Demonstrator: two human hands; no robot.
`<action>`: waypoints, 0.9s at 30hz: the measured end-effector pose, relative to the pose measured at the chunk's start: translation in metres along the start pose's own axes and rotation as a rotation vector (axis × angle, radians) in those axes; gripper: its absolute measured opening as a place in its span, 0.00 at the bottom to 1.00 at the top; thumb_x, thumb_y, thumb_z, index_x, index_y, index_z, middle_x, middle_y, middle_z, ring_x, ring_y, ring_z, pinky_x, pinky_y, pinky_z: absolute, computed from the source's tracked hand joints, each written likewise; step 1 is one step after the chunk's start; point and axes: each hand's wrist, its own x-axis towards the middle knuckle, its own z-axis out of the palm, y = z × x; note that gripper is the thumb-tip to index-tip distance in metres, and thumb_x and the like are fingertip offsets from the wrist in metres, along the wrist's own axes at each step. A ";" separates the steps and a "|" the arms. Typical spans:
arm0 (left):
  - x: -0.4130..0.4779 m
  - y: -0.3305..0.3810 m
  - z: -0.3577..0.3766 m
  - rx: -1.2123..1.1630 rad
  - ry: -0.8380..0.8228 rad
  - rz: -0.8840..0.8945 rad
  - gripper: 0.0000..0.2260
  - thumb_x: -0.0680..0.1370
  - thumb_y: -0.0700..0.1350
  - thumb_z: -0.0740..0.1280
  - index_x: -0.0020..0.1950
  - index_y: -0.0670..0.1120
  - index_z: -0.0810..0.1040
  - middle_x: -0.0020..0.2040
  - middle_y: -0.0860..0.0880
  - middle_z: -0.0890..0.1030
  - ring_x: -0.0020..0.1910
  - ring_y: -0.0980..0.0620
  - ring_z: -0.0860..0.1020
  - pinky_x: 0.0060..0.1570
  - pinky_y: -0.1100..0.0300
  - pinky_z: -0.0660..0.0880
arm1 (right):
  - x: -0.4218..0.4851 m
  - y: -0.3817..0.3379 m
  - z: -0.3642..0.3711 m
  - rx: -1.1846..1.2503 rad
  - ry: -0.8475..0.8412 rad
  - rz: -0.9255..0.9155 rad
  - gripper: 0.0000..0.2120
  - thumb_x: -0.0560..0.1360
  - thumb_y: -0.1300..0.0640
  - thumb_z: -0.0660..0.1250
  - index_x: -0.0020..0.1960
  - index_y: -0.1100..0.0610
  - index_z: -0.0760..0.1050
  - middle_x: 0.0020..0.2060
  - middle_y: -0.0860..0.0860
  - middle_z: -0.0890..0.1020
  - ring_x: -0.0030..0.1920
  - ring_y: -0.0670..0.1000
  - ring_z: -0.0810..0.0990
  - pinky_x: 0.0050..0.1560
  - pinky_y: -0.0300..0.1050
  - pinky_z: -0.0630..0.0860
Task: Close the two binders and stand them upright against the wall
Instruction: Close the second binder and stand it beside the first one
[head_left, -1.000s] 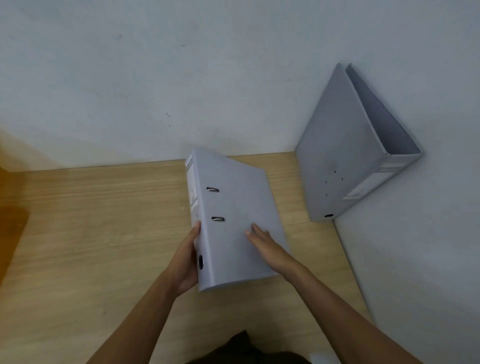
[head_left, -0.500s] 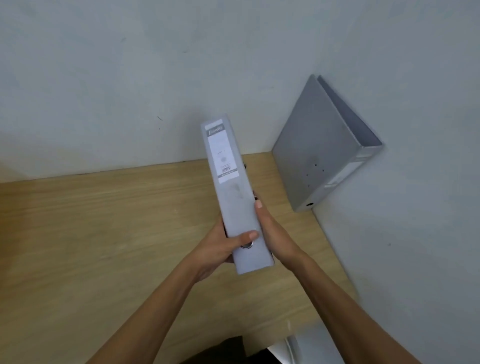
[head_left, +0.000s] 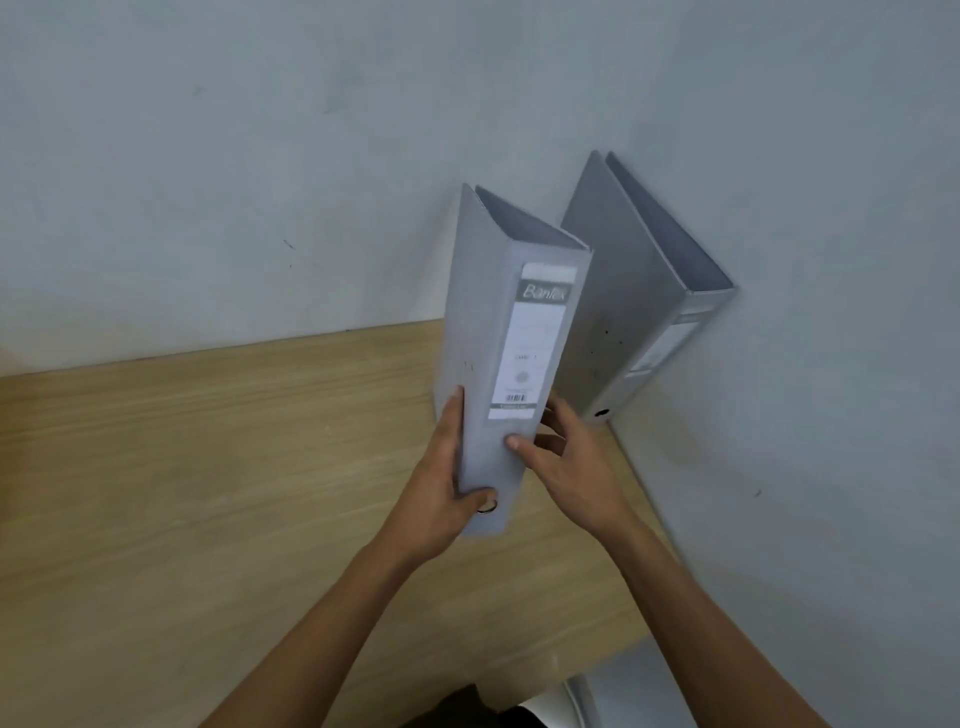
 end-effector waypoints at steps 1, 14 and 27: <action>0.003 0.000 0.005 0.009 0.002 -0.006 0.52 0.74 0.37 0.72 0.81 0.64 0.39 0.82 0.57 0.58 0.77 0.53 0.65 0.64 0.53 0.78 | 0.001 0.006 -0.005 -0.013 -0.002 -0.003 0.26 0.76 0.53 0.73 0.70 0.40 0.70 0.64 0.38 0.80 0.60 0.40 0.82 0.59 0.45 0.81; 0.054 -0.003 0.058 0.112 -0.031 -0.132 0.60 0.68 0.44 0.81 0.82 0.52 0.36 0.78 0.49 0.65 0.71 0.54 0.70 0.50 0.76 0.75 | 0.004 0.068 -0.063 0.021 -0.069 0.040 0.26 0.75 0.57 0.75 0.71 0.49 0.75 0.61 0.43 0.84 0.61 0.43 0.82 0.60 0.45 0.82; 0.119 0.001 0.101 0.155 0.010 -0.157 0.56 0.70 0.36 0.77 0.82 0.52 0.38 0.77 0.48 0.66 0.70 0.55 0.67 0.50 0.77 0.75 | 0.043 0.083 -0.111 0.119 0.105 -0.002 0.18 0.76 0.58 0.73 0.66 0.52 0.81 0.55 0.47 0.88 0.56 0.44 0.85 0.59 0.43 0.82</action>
